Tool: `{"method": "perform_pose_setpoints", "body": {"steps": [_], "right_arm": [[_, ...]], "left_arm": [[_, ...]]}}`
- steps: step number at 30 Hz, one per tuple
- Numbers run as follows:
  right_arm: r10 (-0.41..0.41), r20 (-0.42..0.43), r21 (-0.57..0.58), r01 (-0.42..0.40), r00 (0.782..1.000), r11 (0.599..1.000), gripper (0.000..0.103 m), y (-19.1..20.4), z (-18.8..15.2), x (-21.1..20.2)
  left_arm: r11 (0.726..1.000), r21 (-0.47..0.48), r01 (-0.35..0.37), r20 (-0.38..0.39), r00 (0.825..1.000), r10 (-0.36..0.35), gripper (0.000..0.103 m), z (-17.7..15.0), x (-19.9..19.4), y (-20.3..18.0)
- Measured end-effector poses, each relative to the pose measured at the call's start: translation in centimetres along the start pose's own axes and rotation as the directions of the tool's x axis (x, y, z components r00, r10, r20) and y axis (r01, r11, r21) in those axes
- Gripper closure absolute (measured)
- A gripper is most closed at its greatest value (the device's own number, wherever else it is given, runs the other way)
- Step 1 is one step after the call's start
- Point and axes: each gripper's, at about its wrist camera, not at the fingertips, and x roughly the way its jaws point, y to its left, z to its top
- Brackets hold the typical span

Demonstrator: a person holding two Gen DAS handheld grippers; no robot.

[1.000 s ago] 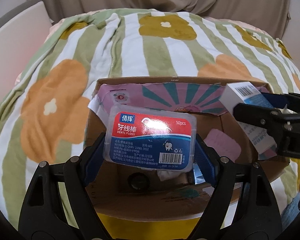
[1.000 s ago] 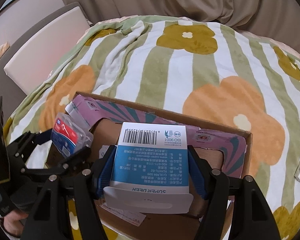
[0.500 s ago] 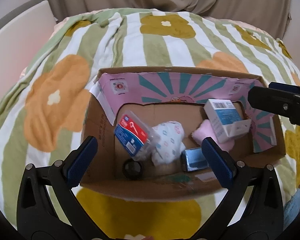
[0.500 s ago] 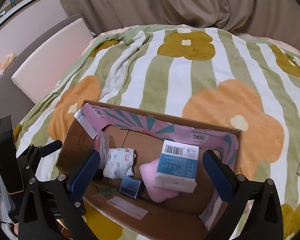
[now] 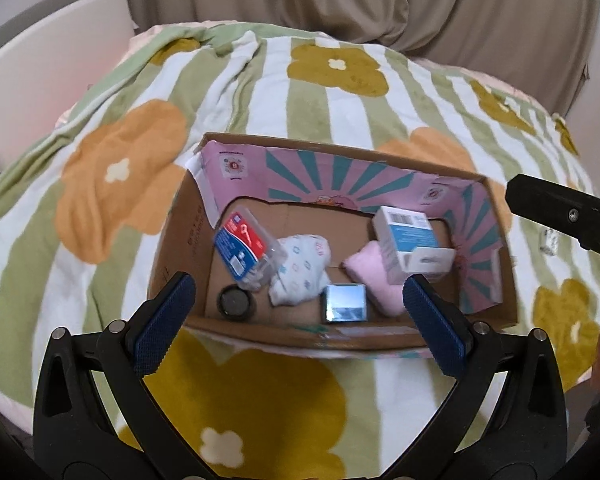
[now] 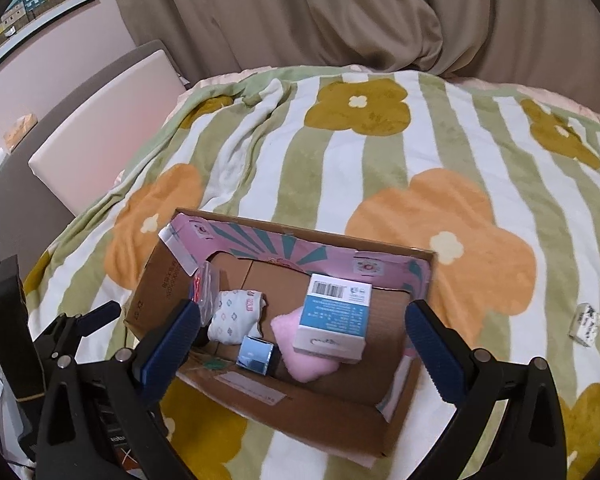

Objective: Organize objects
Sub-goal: 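Withdraw both tools and move toward the beige tin and tissue pack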

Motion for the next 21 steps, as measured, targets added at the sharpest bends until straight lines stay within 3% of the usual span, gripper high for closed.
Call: {"method": "perform_pose_setpoints", "body": {"steps": [4,13,21], "right_arm": [[-0.010,0.014,0.017,0.009,1.000,1.000,0.001,-0.9,-0.3,-2.6],[-0.062,0.132,0.014,0.061,0.989,0.998,0.001,-3.8,-0.7,-11.1],[-0.143,0.198,0.029,0.140,0.970,0.990,0.001,-7.8,-2.0,-16.3]], "left_arm": [[1.000,0.002,0.007,0.042,0.999,-0.007,0.000,0.0,-2.9,-1.3],[0.999,0.053,0.007,0.132,0.991,-0.014,0.000,0.2,-8.7,-6.6],[0.995,0.073,0.073,0.114,0.990,-0.081,0.000,-1.2,-9.2,-12.7]]}}
